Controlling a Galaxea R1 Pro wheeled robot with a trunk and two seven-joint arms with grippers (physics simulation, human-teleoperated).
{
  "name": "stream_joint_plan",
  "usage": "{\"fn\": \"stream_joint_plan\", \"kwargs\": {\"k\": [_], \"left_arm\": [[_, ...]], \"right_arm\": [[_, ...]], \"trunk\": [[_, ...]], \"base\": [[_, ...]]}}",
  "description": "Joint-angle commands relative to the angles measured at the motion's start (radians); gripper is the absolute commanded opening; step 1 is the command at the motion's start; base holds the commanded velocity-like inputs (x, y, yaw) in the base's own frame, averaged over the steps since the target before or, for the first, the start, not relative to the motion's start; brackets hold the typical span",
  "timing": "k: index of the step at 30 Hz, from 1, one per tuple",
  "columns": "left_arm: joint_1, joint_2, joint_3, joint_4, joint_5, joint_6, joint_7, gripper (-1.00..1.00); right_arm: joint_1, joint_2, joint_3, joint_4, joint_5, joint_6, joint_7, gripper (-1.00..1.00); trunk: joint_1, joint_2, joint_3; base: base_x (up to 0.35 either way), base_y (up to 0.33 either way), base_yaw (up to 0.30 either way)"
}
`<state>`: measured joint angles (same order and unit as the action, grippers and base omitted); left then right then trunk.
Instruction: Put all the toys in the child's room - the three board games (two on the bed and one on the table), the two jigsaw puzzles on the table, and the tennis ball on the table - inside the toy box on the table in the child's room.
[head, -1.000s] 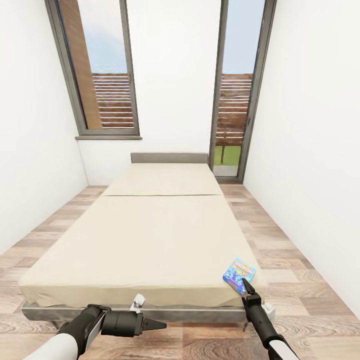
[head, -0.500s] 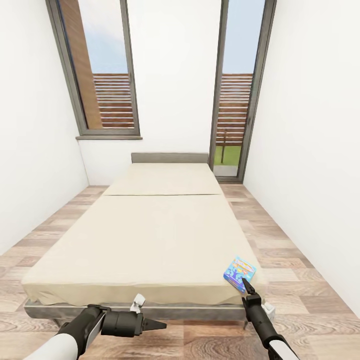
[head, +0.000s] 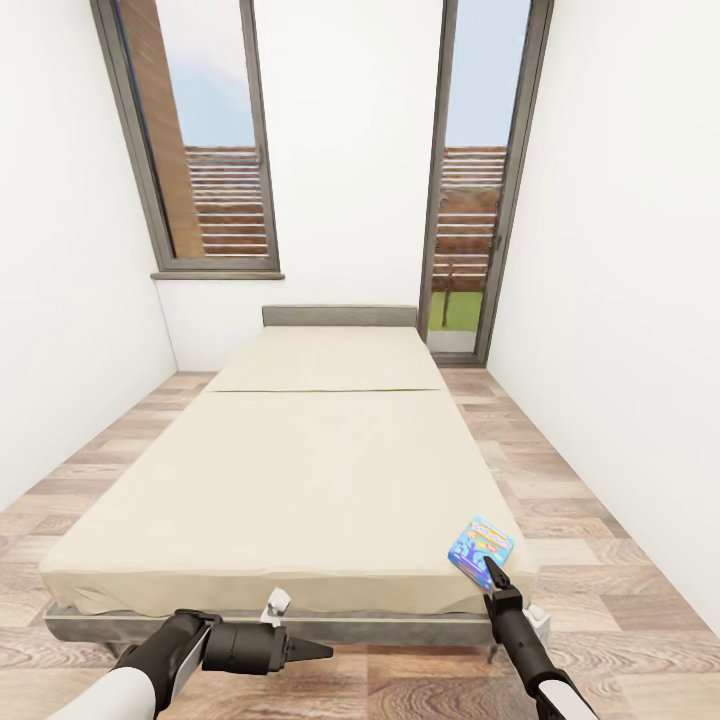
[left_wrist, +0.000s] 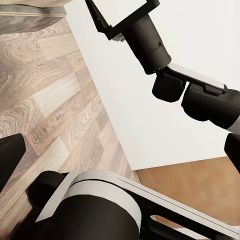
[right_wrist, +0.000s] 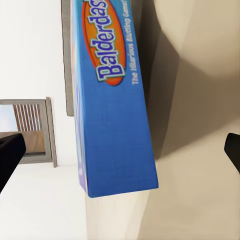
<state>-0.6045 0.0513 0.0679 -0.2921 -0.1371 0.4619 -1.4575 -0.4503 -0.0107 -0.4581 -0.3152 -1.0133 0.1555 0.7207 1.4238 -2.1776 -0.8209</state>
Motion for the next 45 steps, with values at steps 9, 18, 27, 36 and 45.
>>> {"fn": "stream_joint_plan", "kwargs": {"k": [9, 18, 27, 36, 45], "left_arm": [[0.0, -0.001, 0.007, -0.001, -0.01, 0.011, -0.006, 1.0], [0.0, -0.001, 0.007, -0.001, -0.01, 0.011, -0.006, 1.0], [0.0, -0.001, 0.007, -0.001, -0.01, 0.011, -0.006, 1.0], [0.0, -0.001, 0.007, -0.001, -0.01, 0.009, -0.006, 1.0], [0.002, -0.001, 0.007, -0.001, -0.01, 0.009, -0.006, 1.0]], "right_arm": [[-0.001, 0.0, -0.002, 0.001, -0.01, 0.01, 0.003, 1.0], [-0.001, 0.0, -0.002, 0.001, -0.01, 0.01, 0.003, 1.0], [-0.001, 0.0, -0.002, 0.001, -0.01, 0.01, 0.004, 1.0], [-0.001, 0.0, -0.001, 0.001, -0.008, 0.01, 0.005, -1.0], [-0.001, 0.0, -0.001, 0.001, -0.009, 0.01, 0.005, -1.0]], "trunk": [[0.0, 0.0, -0.001], [0.0, 0.0, -0.001], [0.0, 0.0, -0.001], [0.0, 0.0, -0.001], [0.0, 0.0, -0.001]], "base": [[0.002, 0.0, 0.0], [0.0, 0.005, 0.0], [0.0, 0.011, 0.0], [0.0, 0.0, 0.0], [0.0, 0.0, 0.0]]}}
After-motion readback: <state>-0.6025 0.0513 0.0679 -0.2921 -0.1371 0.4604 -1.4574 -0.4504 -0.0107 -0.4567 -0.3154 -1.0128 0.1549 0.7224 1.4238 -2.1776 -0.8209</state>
